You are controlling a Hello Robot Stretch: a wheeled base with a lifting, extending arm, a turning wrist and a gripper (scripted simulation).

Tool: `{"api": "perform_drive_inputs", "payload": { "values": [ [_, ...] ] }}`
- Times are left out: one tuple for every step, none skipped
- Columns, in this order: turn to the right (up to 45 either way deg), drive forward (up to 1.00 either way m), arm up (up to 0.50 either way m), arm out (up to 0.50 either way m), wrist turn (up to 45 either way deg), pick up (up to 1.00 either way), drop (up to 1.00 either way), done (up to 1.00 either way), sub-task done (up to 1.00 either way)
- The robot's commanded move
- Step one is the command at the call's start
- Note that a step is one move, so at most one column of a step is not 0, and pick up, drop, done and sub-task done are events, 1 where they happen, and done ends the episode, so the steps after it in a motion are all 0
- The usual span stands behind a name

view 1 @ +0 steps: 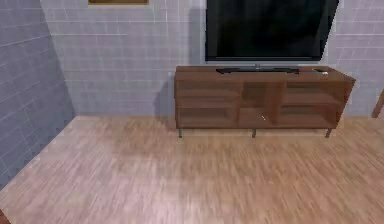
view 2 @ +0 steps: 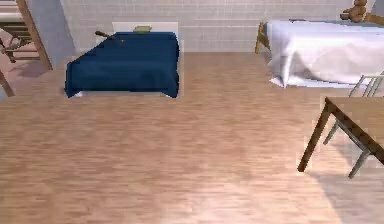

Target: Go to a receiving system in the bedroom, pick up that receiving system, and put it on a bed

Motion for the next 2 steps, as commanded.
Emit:
{"api": "perform_drive_inputs", "payload": {
  "values": [
    [-45.0,0.00,0.00,0.00,0.0,0.00,0.00,0.00,0.00],
    [-45.0,0.00,0.00,0.00,0.0,0.00,0.00,0.00,0.00]
  ]
}}
